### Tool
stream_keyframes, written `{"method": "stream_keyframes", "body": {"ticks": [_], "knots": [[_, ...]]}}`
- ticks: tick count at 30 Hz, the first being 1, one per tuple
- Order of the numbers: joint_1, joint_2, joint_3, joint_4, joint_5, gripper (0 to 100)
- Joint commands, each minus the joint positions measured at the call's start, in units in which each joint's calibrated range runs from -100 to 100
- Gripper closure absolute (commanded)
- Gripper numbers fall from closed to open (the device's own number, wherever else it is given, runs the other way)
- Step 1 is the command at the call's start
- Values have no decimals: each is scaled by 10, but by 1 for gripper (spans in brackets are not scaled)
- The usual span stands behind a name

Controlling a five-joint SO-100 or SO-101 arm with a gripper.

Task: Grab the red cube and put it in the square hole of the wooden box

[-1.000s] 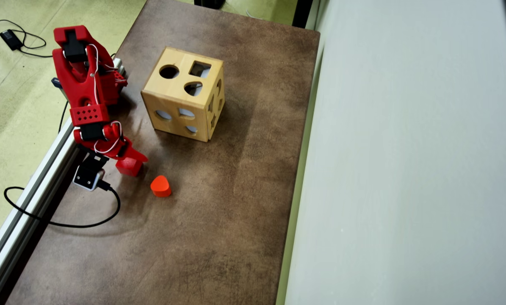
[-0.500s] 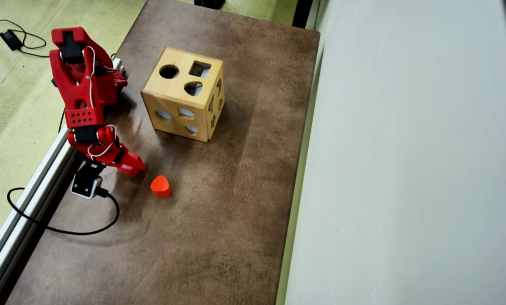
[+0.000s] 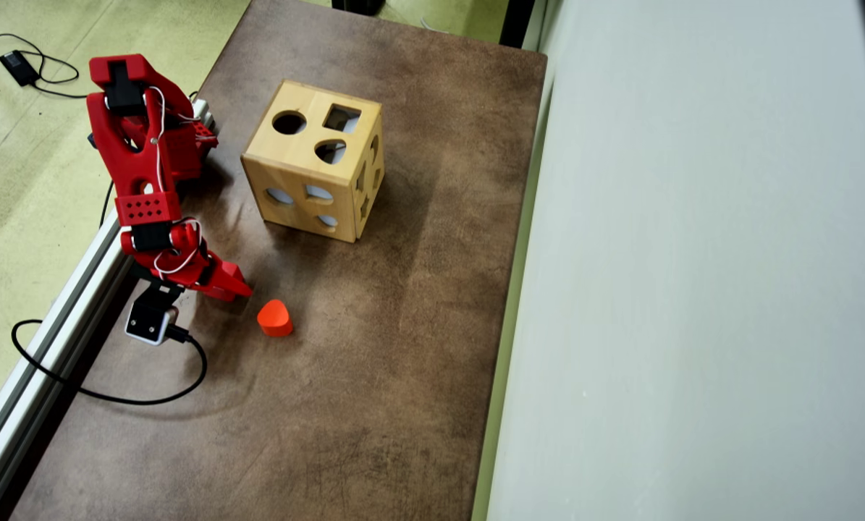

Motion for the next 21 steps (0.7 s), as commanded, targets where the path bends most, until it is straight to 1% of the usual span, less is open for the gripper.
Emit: {"method": "stream_keyframes", "body": {"ticks": [1, 13, 21], "knots": [[-5, -6, -19, -4, -1, 74], [-5, -7, -20, -4, -2, 99], [-5, -17, -19, 7, -2, 98]]}}
